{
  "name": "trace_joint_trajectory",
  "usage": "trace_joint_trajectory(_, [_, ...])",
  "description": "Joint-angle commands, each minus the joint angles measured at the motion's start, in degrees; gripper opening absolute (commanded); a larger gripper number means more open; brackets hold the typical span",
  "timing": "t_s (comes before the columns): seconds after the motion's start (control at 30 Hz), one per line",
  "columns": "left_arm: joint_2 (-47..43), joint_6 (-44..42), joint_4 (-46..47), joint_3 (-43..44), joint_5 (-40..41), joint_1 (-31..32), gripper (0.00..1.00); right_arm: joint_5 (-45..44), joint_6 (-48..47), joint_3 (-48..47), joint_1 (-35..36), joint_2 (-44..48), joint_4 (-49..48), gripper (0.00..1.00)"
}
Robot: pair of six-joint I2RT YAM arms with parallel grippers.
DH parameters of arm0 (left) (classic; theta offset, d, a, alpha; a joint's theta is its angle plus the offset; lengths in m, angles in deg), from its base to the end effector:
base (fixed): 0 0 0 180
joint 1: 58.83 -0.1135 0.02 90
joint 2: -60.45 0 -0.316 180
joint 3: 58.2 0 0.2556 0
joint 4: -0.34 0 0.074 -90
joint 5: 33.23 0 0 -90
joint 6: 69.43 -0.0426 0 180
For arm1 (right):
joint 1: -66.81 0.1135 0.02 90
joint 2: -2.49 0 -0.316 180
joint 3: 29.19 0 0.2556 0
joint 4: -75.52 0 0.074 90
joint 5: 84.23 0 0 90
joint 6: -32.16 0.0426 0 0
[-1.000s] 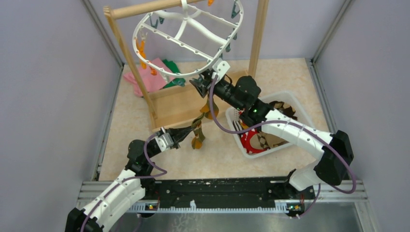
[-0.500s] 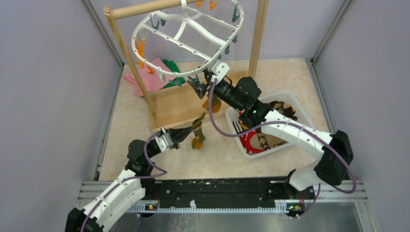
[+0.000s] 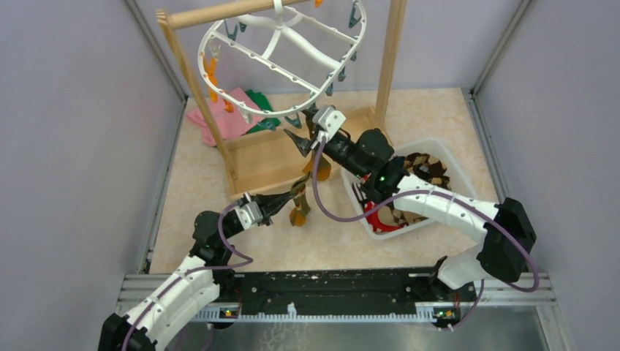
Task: Clip the socks to the hanger
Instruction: Open the clamp at the hanger.
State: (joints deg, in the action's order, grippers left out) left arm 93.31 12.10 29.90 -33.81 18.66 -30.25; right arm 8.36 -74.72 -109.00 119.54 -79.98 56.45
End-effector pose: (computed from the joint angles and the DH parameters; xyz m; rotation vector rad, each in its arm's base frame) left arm 0.0820 -0.0746 0.2860 0.9344 0.9264 -0.6987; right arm 0.2078 0.2763 0.4478 -0.7772 1.0489 0.5650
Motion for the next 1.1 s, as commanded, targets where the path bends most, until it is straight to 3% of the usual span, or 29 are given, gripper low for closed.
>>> trace_joint_trajectory(0.0, [0.3, -0.1, 3.1, 0.6, -1.3, 0.1, 0.0, 0.0, -3.7, 2.5, 1.5, 2.9, -6.5, 0.6])
trace_joint_trajectory(1.07, [-1.2, -0.7, 2.1, 0.2, -1.0, 0.1, 0.0, -7.5, -4.5, -2.5, 2.5, -3.7, -10.8, 0.63])
